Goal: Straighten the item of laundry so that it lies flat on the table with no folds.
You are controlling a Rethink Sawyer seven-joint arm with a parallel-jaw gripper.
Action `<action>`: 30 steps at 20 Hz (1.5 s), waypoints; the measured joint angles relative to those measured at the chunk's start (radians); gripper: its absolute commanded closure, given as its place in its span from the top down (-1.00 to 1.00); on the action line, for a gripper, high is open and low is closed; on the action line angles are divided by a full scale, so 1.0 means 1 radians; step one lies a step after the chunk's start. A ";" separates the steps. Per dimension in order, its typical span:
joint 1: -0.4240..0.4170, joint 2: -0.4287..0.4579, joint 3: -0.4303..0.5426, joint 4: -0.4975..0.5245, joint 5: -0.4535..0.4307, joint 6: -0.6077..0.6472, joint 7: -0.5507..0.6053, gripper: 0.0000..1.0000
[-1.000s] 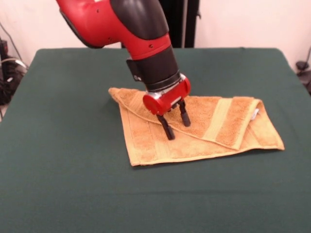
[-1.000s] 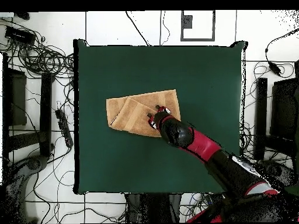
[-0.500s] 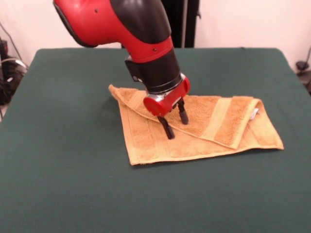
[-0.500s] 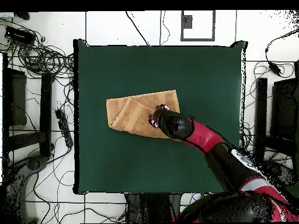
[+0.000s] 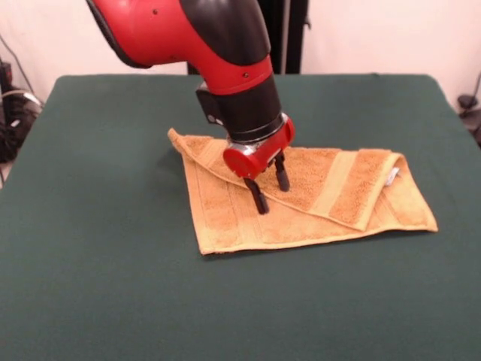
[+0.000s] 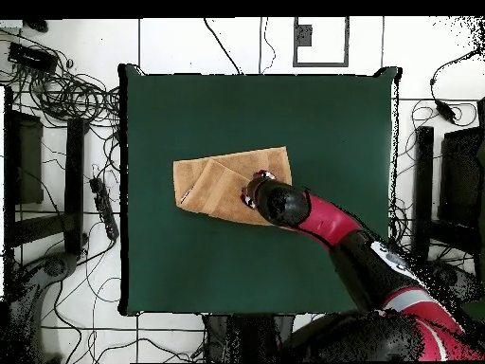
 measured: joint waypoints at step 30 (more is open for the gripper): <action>0.118 -0.030 -0.108 -0.015 0.005 0.005 0.000 -1.00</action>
